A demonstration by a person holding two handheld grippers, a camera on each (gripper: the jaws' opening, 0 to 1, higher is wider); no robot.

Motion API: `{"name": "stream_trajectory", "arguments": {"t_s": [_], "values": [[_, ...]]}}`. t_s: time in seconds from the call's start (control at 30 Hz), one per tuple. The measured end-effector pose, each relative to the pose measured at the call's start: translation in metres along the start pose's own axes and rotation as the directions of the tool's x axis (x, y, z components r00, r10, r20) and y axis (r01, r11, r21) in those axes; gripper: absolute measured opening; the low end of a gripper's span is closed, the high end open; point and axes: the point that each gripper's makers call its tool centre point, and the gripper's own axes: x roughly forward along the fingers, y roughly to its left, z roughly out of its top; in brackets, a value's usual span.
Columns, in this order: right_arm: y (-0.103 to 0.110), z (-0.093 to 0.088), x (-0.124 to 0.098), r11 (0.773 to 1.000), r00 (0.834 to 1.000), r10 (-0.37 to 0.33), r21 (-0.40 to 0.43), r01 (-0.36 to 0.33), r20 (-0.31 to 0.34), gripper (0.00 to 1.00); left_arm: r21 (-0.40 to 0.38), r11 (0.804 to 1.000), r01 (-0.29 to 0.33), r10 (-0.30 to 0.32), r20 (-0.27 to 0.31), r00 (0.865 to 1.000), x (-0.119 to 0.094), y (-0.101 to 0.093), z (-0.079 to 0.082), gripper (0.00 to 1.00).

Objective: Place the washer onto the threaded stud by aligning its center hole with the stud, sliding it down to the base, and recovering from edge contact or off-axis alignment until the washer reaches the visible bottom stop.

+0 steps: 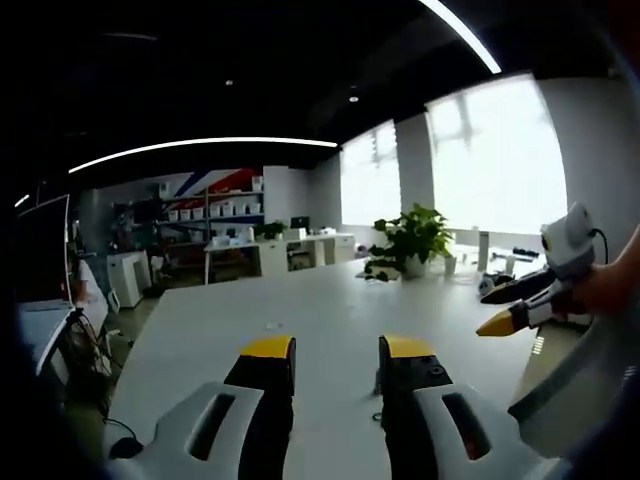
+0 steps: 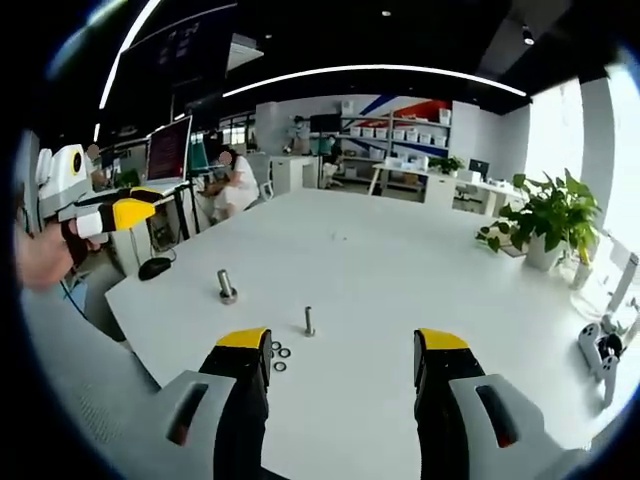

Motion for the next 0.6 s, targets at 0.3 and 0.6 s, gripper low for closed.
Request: {"name": "stream_trajectory", "arguments": {"t_s": [0.3,0.6], "values": [[0.0015,0.0008,0.001,1.0,1.0,0.013,0.027,-0.013,0.007,0.6,0.006,1.0,-0.004,0.004,-0.013,1.0,0.002,0.0006,-0.0039,0.32],[0.0028,-0.0044,0.0046,0.999,0.999,0.02,0.034,-0.019,-0.027,0.6,0.016,1.0,-0.011,0.012,-0.026,1.0,0.0033,0.0012,-0.0056,0.34]]}}
